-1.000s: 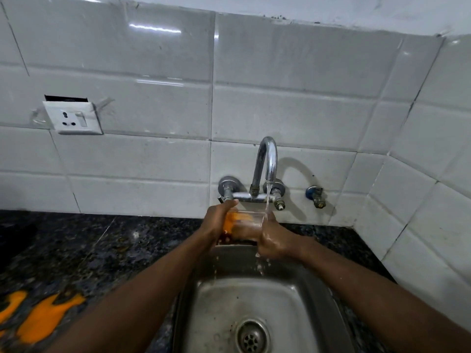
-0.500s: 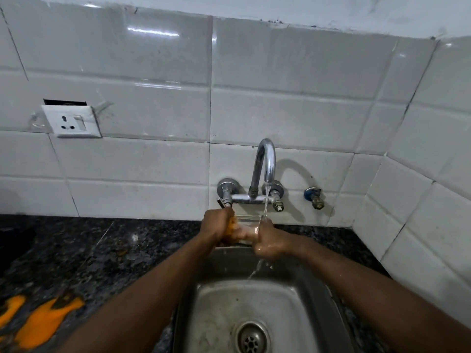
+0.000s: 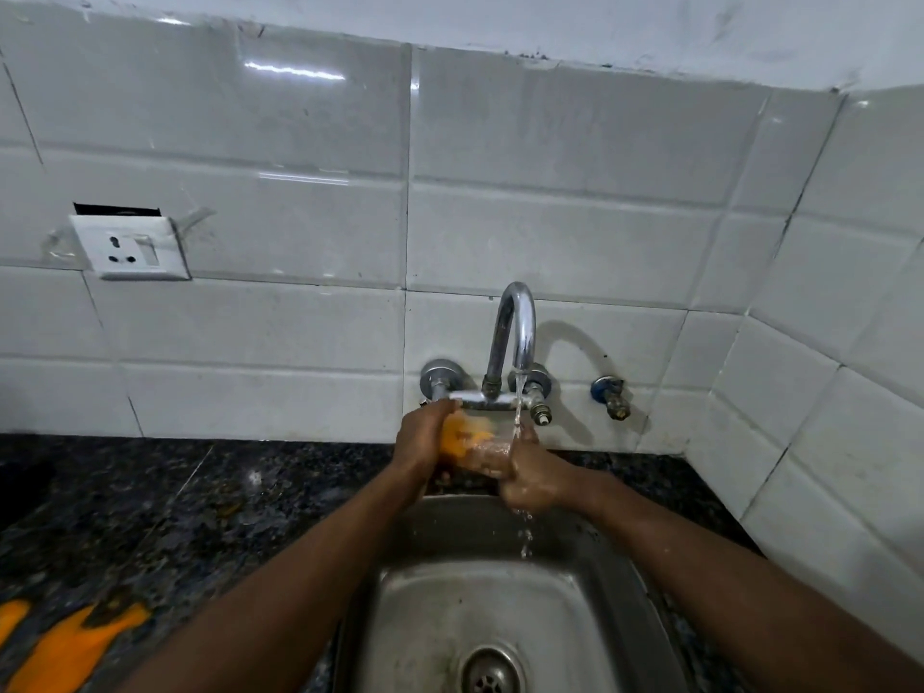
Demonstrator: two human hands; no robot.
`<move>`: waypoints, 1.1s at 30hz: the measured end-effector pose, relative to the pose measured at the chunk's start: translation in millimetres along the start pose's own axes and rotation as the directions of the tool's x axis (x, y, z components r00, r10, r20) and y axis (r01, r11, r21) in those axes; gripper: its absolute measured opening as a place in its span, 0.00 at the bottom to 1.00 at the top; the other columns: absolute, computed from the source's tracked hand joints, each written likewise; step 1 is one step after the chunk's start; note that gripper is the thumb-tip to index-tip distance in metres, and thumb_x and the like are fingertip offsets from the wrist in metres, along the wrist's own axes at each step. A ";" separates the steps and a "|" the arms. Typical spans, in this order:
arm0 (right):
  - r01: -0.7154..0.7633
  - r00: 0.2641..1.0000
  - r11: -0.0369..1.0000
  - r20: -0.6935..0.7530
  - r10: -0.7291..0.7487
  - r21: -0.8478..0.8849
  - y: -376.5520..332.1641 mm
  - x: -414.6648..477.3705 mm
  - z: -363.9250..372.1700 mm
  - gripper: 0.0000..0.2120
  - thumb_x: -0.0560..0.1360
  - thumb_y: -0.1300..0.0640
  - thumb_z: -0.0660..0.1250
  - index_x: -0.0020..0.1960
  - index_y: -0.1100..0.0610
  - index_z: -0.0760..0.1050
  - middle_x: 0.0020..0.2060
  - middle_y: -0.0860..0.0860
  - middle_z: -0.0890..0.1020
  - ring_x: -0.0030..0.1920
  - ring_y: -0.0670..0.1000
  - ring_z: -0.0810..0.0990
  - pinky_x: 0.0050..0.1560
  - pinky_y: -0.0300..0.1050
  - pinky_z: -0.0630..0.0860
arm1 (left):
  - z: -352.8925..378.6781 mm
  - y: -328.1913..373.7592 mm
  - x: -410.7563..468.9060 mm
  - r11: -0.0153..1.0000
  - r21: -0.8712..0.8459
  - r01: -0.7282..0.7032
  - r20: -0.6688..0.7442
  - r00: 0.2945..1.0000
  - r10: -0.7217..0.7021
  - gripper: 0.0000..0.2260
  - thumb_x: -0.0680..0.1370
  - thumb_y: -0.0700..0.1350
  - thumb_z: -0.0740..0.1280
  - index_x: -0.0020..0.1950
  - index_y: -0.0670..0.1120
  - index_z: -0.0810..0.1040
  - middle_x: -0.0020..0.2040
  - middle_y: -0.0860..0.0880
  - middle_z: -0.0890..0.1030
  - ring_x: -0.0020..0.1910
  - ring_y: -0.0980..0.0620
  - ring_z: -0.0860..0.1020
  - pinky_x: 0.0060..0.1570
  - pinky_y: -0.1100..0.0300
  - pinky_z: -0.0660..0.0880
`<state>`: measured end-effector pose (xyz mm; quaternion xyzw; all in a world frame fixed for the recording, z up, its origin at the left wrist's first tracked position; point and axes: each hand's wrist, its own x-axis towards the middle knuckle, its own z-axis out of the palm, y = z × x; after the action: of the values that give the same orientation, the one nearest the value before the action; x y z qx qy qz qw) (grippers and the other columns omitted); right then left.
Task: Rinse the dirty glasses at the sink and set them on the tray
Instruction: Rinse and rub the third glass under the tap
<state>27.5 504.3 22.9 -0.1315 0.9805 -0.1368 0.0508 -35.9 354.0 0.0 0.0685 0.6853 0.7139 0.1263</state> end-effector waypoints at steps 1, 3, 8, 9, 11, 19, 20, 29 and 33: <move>0.017 0.998 0.992 0.051 -0.023 0.126 -7.5 -0.4 -5.4 0.22 0.74 0.72 0.62 0.63 0.52 0.72 0.60 0.54 0.74 0.62 0.54 0.72 0.70 0.51 0.68 | -0.1 -1.7 -1.4 0.998 -0.002 -0.067 -0.005 0.998 0.067 0.08 0.82 0.47 0.62 0.51 0.44 0.78 0.48 0.41 0.82 0.40 0.47 0.81 0.33 0.58 0.77; 0.086 0.991 0.994 0.097 -0.092 0.066 1.0 6.6 -2.2 0.24 0.75 0.72 0.61 0.68 0.55 0.69 0.62 0.53 0.74 0.65 0.56 0.73 0.72 0.54 0.66 | -0.7 -4.4 3.4 0.995 0.083 -0.048 -0.038 0.998 0.052 0.08 0.81 0.46 0.63 0.48 0.44 0.79 0.47 0.40 0.82 0.42 0.45 0.81 0.38 0.54 0.79; 0.136 0.990 0.982 0.047 -0.130 -0.134 12.4 2.0 6.8 0.23 0.75 0.61 0.65 0.68 0.48 0.72 0.64 0.51 0.77 0.64 0.52 0.75 0.74 0.60 0.58 | -4.0 -7.3 13.0 0.989 0.094 0.110 -0.050 0.993 -0.106 0.14 0.78 0.53 0.65 0.52 0.43 0.80 0.47 0.40 0.84 0.42 0.42 0.83 0.42 0.51 0.81; 0.083 0.992 0.990 0.081 -0.092 0.113 8.8 -0.6 2.4 0.18 0.75 0.62 0.67 0.63 0.50 0.76 0.59 0.51 0.80 0.60 0.51 0.78 0.69 0.60 0.68 | -2.8 -7.5 9.3 0.997 0.065 0.031 -0.052 0.998 -0.027 0.12 0.79 0.52 0.64 0.51 0.44 0.81 0.48 0.41 0.84 0.44 0.42 0.83 0.44 0.49 0.81; 0.066 0.992 0.962 0.087 -0.092 0.266 6.4 2.2 1.1 0.18 0.73 0.63 0.70 0.61 0.52 0.78 0.59 0.53 0.81 0.59 0.52 0.80 0.62 0.60 0.76 | 0.6 -10.0 2.7 0.983 0.134 -0.122 -0.071 0.989 0.132 0.10 0.80 0.48 0.64 0.46 0.45 0.82 0.47 0.42 0.84 0.46 0.42 0.82 0.50 0.44 0.81; 0.163 0.984 0.985 0.058 -0.166 0.052 6.6 0.3 15.0 0.28 0.70 0.67 0.63 0.70 0.55 0.70 0.68 0.60 0.73 0.69 0.62 0.70 0.69 0.59 0.66 | -7.8 -4.1 8.2 0.980 0.109 0.166 -0.040 0.986 -0.162 0.14 0.80 0.55 0.62 0.53 0.46 0.77 0.49 0.42 0.83 0.41 0.43 0.82 0.28 0.60 0.73; 0.136 0.989 0.971 0.033 -0.145 0.196 0.7 0.8 11.1 0.25 0.69 0.66 0.64 0.65 0.56 0.72 0.66 0.62 0.74 0.67 0.64 0.71 0.60 0.56 0.73 | -7.0 -6.9 6.7 0.994 0.110 0.023 -0.045 0.999 -0.018 0.12 0.81 0.55 0.62 0.53 0.47 0.78 0.50 0.42 0.83 0.44 0.42 0.83 0.30 0.57 0.76; 0.097 0.994 0.970 0.024 -0.105 0.223 6.3 3.3 10.2 0.24 0.74 0.71 0.62 0.57 0.43 0.75 0.58 0.51 0.78 0.60 0.55 0.76 0.64 0.62 0.72 | -6.7 -9.8 -2.0 0.987 0.049 0.151 -0.026 0.988 -0.149 0.17 0.81 0.58 0.61 0.53 0.44 0.77 0.45 0.42 0.83 0.33 0.48 0.80 0.24 0.62 0.72; 0.109 0.986 0.977 0.105 -0.130 0.186 3.7 -2.2 8.0 0.20 0.74 0.73 0.63 0.60 0.56 0.76 0.54 0.51 0.79 0.55 0.50 0.78 0.62 0.55 0.73 | 0.9 -15.2 -4.2 0.988 0.151 0.039 -0.147 0.989 -0.016 0.11 0.80 0.48 0.63 0.46 0.42 0.79 0.42 0.43 0.81 0.40 0.44 0.80 0.35 0.56 0.76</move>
<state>29.8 506.2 14.4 -0.1929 0.9499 -0.2195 0.1111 -30.3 354.1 -14.7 0.0164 0.7466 0.6602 0.0803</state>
